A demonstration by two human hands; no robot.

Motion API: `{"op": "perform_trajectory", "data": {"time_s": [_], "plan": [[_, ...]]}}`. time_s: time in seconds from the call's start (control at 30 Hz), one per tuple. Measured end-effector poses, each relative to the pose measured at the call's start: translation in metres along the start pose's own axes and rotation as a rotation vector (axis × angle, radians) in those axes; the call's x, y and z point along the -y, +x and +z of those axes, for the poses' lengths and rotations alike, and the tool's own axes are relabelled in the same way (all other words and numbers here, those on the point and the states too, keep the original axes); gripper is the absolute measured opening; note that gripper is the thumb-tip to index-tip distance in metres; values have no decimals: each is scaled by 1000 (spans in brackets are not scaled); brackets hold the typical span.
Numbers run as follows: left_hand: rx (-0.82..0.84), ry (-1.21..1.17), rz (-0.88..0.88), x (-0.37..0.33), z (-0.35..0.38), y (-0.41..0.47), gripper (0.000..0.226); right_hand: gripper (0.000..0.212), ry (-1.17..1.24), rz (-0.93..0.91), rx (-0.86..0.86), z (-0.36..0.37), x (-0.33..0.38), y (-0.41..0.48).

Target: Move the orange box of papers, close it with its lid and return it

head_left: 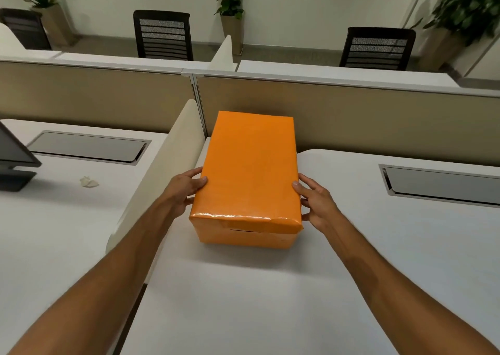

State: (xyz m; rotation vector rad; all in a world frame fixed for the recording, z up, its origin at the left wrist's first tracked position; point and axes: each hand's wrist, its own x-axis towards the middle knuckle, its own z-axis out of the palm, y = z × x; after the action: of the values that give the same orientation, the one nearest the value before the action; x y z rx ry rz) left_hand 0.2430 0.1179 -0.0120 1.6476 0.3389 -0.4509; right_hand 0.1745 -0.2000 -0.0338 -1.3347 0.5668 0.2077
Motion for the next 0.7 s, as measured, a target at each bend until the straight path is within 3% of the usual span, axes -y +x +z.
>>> {"op": "perform_trajectory", "data": {"time_s": [0.53,0.7], "plan": [[-35,37,-15,-9,-15,32,53,55,-66,-22,-13,23,7,30],[-85,111,30,-12,-9,24,55,56,-215,-124,-66,24,11,29]]}}
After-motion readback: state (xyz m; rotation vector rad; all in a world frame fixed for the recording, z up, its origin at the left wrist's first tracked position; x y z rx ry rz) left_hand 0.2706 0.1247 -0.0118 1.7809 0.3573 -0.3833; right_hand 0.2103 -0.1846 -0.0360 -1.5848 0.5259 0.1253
